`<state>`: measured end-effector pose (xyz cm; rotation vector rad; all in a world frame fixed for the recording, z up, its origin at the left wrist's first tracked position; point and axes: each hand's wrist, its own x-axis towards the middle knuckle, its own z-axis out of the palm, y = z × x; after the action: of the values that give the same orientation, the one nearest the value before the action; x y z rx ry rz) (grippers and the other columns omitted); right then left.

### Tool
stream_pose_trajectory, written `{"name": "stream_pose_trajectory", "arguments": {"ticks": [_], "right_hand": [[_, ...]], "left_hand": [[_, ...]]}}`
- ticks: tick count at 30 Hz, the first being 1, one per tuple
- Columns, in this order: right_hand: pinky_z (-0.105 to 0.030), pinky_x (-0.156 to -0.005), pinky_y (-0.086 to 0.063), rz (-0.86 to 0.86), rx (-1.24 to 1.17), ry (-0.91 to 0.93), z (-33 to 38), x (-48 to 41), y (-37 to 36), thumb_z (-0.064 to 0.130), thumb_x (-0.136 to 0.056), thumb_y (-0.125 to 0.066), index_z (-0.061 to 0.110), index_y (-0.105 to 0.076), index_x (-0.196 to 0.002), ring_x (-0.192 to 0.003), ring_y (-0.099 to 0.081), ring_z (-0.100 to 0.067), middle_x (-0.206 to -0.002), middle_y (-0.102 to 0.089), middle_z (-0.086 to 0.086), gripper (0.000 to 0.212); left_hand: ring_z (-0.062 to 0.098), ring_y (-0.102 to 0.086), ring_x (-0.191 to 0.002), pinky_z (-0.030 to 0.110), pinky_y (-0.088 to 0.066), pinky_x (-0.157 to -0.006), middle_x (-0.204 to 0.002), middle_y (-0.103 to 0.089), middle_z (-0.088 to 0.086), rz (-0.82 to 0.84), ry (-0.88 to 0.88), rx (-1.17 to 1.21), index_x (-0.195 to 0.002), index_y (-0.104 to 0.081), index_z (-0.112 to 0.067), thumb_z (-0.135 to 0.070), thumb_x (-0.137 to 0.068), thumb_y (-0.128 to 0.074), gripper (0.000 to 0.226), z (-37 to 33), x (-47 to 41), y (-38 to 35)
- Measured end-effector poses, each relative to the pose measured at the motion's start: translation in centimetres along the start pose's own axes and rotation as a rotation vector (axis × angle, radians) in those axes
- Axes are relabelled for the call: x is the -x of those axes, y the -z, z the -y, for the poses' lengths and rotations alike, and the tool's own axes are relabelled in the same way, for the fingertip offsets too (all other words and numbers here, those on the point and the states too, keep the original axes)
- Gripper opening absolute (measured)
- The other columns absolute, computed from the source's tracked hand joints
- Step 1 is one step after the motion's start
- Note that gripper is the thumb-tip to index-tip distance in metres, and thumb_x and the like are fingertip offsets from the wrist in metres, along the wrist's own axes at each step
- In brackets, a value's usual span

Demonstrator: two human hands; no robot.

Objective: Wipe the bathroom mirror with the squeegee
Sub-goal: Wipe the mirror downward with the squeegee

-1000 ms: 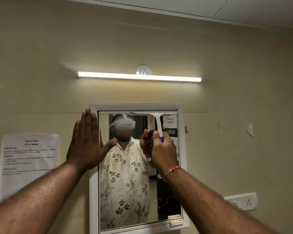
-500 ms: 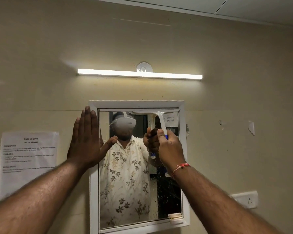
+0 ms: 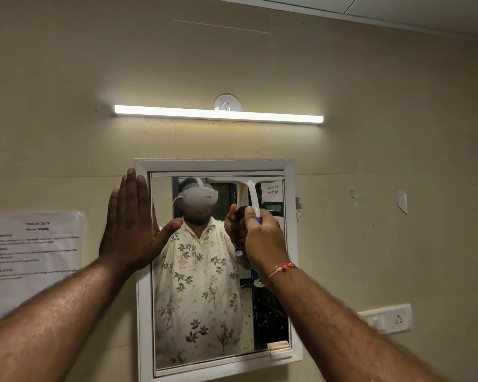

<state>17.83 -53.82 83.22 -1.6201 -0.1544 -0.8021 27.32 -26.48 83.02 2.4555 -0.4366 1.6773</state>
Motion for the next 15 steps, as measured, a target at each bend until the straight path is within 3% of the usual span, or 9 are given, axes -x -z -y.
{"name": "stream_pose_trajectory", "arguments": {"ticks": [2,6,10,15], "right_hand": [[-0.041,-0.085,-0.059,0.000,-0.006,0.006,-0.15,-0.09,0.05,0.049,-0.115,-0.044,0.031,-0.065,-0.109,-0.095,-0.068,-0.016,-0.105,-0.073,-0.001,0.029],[-0.032,-0.072,-0.051,0.003,0.007,0.017,-0.08,-0.18,0.08,0.048,-0.115,-0.044,0.035,-0.060,-0.097,-0.089,-0.066,-0.012,-0.100,-0.072,0.003,0.027],[-0.029,-0.068,-0.047,0.012,0.020,0.023,-0.04,-0.11,0.30,0.047,-0.116,-0.043,0.035,-0.059,-0.093,-0.085,-0.062,-0.008,-0.095,-0.068,0.006,0.029],[-0.028,-0.068,-0.046,0.037,-0.006,0.008,-0.09,-0.03,0.17,0.047,-0.116,-0.043,0.034,-0.058,-0.097,-0.089,-0.064,-0.012,-0.101,-0.069,0.001,0.028]], "left_hand": [[0.030,0.022,-0.177,0.059,0.000,-0.145,-0.187,0.033,0.011,0.003,-0.001,-0.002,-0.178,0.024,-0.013,-0.085,-0.101,-0.041,0.124,0.05,-0.05,-0.02],[0.031,0.023,-0.177,0.059,0.000,-0.144,-0.187,0.033,0.012,0.008,-0.005,0.000,-0.178,0.025,-0.012,-0.085,-0.101,-0.041,0.125,0.05,-0.06,0.03],[0.032,0.022,-0.177,0.060,-0.001,-0.145,-0.187,0.032,0.013,0.004,-0.011,0.001,-0.178,0.023,-0.010,-0.085,-0.101,-0.042,0.125,0.06,-0.04,0.01],[0.031,0.024,-0.176,0.059,-0.001,-0.145,-0.186,0.034,0.012,0.010,0.002,-0.003,-0.178,0.024,-0.011,-0.085,-0.102,-0.042,0.125,0.05,0.06,-0.15]]}}
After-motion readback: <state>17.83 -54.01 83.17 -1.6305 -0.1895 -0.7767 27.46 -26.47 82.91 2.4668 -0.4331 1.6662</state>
